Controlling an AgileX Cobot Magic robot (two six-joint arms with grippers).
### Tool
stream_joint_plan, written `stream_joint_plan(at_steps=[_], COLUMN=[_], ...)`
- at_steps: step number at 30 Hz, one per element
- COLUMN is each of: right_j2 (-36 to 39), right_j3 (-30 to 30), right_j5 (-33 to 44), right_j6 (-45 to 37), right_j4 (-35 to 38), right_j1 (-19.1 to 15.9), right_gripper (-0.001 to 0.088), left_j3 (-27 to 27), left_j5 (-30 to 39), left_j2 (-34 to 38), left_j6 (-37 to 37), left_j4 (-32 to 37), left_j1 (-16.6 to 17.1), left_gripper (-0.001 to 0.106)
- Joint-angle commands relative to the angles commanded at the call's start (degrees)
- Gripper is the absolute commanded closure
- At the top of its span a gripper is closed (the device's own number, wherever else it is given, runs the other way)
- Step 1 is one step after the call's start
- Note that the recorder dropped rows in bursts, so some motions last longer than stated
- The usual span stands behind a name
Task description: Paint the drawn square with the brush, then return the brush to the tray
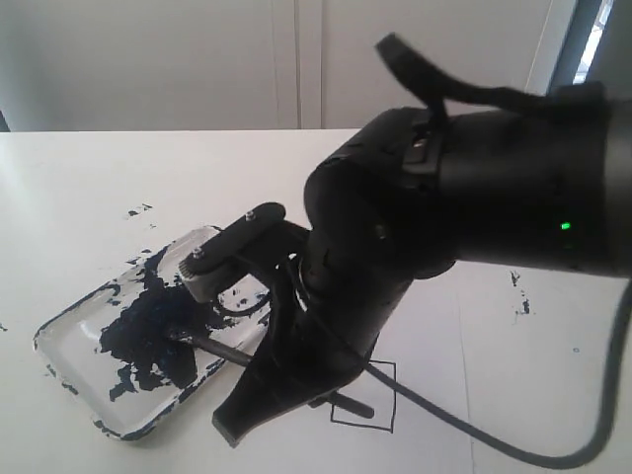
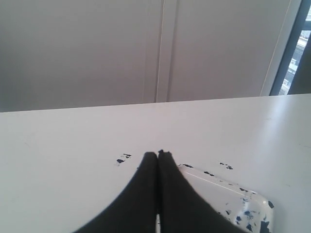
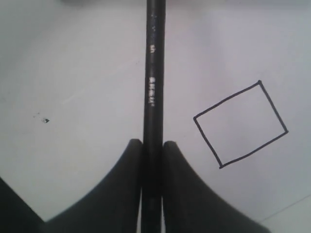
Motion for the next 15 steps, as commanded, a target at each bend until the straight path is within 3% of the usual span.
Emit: stream_joint_plan(at_steps=[15], right_j2=[-14.63], right_j3=[0.36], right_j5=[16.36], right_j6=[3.72], right_j4=[-6.06], right_j1=[0.0], right_gripper=[0.0868], left_j3=[-2.43], left_j5=[-12.33], left_j2=[7.23], left_j6=[2.94], left_j4=[0.0], left_j1=[0.0], left_gripper=[0.105])
